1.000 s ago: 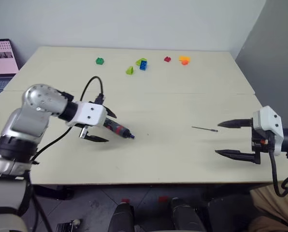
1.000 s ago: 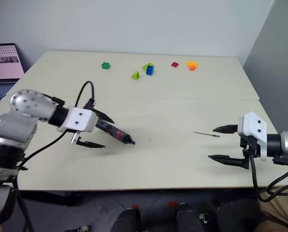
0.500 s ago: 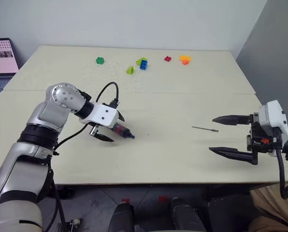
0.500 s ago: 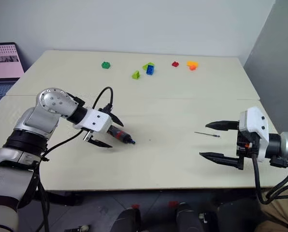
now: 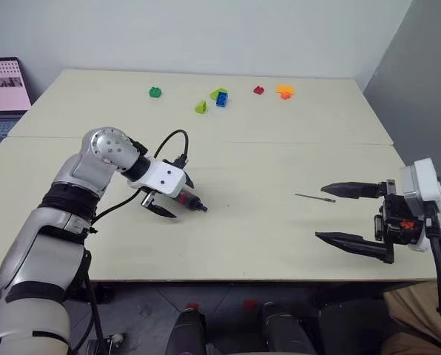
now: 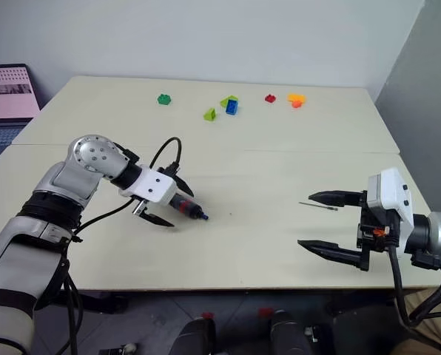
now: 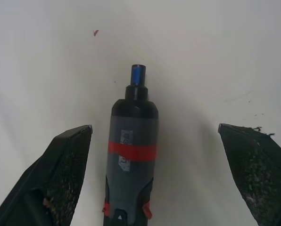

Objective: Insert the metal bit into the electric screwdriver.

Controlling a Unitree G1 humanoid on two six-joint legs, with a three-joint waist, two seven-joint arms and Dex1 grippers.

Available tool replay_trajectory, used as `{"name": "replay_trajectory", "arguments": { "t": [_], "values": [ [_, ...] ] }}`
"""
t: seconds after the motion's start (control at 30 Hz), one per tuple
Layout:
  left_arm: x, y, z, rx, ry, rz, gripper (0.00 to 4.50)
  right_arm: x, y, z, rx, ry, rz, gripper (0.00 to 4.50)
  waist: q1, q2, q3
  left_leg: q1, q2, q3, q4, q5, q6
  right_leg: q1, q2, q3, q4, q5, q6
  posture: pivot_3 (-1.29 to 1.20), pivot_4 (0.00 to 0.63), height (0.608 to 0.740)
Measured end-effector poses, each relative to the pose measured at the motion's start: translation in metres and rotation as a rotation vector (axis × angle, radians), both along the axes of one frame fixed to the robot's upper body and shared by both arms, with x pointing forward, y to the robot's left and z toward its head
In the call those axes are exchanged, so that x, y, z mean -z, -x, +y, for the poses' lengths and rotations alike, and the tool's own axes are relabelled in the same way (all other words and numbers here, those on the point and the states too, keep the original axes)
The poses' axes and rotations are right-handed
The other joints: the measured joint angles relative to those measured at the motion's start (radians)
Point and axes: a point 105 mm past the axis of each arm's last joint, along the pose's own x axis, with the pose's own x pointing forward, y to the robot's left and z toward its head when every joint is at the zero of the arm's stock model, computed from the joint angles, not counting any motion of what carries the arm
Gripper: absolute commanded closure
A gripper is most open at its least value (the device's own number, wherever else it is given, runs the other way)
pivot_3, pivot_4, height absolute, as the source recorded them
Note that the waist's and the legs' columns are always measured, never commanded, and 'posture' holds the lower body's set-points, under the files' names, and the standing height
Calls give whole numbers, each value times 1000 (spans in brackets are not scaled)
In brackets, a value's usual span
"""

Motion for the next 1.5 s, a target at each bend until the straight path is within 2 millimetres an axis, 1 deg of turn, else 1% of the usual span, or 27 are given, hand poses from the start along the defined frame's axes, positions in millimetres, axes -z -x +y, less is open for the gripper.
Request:
{"name": "replay_trajectory", "arguments": {
  "t": [0.07, 0.2, 0.37, 0.57, 0.7, 1.07, 1.3, 1.5],
  "values": [
    [-1, -1, -1, 11, -5, -5, 0, 0, 1, 1, 0, 0, -5, 26, 2, 0, 0, 0, 0, 0, 0, 0, 0, 0, 0, 0, 0, 0, 0, 0, 150, 740],
    [-3, -6, -9, 37, -25, -22, 0, 1, 3, 2, 3, -7, 5, 26, 7, 0, 0, 0, 0, 0, 1, 0, 0, 0, 0, 0, 0, 0, 0, 0, 150, 740],
    [4, -13, -8, 14, -103, -9, 0, 4, 4, 2, 8, -6, 15, 26, 8, 0, 0, 0, 0, 0, 1, 0, 0, 0, 0, 0, 0, 0, 0, 0, 150, 740],
    [5, -22, -22, -17, -122, 0, 0, 3, 6, 5, 0, -10, 10, 26, 8, 0, 0, -1, 0, -1, 1, 0, 1, 0, 0, 0, 0, 0, 0, 0, 150, 740],
    [11, -25, -32, -32, -115, 15, 0, 6, 10, 6, -8, -7, 24, 26, 8, 0, 0, -1, 0, -2, 1, 0, 1, 0, 0, -1, 0, 1, 1, 0, 150, 740],
    [18, -26, -26, -55, -161, 27, 0, 7, 12, 7, -11, 8, 21, 26, 8, 0, 0, -2, -1, -4, 1, 1, 1, 0, 1, -2, 1, 1, 1, 0, 150, 740],
    [13, -28, -21, -41, -204, 9, 0, 6, 13, 7, -13, 13, 20, 26, 8, 0, 0, -2, -1, -4, 1, 1, 1, 0, 1, -3, 1, 1, 1, 0, 150, 740],
    [15, -26, -20, -33, -216, 24, 0, 5, 12, 7, -14, 24, 16, 26, 8, 0, 0, -2, -1, -4, 1, 1, 1, 0, 1, -3, 2, 1, 1, 0, 150, 740]
  ]
}}
